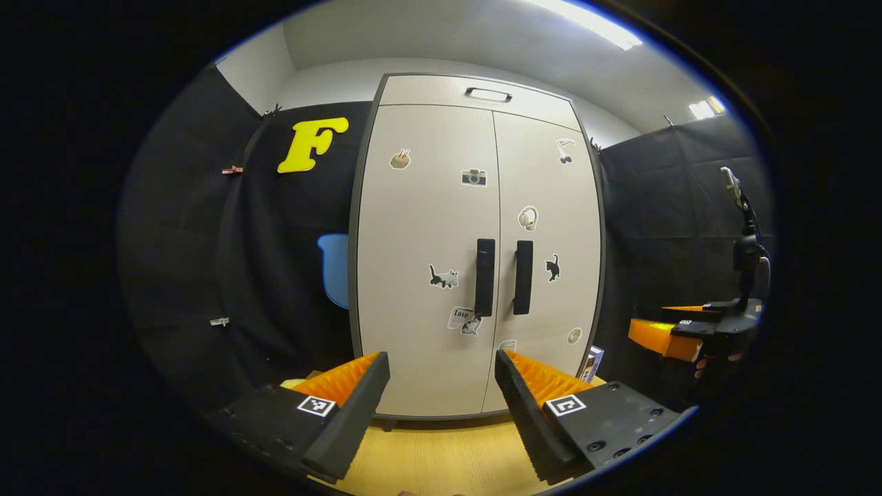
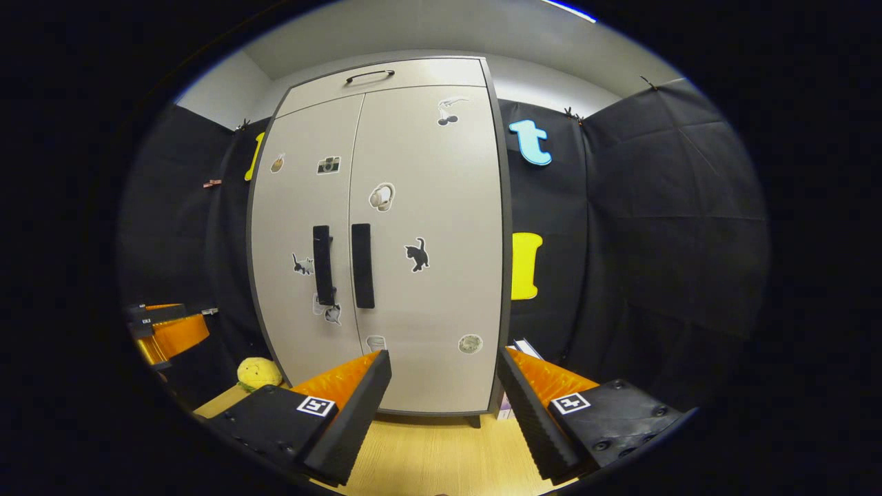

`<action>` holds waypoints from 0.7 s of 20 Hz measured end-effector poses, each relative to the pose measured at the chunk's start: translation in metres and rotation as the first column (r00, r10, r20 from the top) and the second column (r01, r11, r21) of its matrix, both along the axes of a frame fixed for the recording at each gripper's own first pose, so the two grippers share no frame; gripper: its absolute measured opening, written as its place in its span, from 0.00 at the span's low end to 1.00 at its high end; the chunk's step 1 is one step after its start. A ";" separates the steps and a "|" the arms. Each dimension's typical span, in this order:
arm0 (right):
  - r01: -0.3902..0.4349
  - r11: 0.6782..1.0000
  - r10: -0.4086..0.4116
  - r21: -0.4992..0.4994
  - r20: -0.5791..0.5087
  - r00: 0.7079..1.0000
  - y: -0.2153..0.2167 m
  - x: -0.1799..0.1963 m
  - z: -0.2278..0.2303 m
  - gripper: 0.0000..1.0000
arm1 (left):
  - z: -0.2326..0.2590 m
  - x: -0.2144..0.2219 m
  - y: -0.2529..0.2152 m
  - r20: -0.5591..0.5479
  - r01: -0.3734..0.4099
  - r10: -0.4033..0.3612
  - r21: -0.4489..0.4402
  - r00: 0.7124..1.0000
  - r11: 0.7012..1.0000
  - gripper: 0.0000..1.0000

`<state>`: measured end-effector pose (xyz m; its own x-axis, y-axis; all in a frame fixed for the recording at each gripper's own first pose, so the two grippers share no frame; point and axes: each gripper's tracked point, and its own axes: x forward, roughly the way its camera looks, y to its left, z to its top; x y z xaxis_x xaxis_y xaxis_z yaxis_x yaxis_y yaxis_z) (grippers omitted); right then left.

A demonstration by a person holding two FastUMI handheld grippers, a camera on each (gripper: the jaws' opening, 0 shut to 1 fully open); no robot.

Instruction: Open the right door of the double-door shoe cabinet with the right hand, and open the left door with the left hand.

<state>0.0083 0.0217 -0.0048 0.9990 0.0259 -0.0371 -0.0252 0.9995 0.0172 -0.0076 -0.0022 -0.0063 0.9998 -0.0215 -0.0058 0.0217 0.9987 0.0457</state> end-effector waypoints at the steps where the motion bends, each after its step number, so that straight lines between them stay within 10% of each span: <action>1: -0.004 1.000 0.003 -0.009 -0.005 1.000 0.002 0.002 0.000 0.98 | -0.001 -0.001 0.002 -0.001 -0.008 0.008 0.000 1.000 1.000 0.95; 14: -0.120 0.993 0.117 0.012 0.151 0.982 0.059 0.071 0.093 0.98 | -0.012 -0.015 0.019 -0.030 -0.051 0.051 -0.014 0.998 0.999 0.95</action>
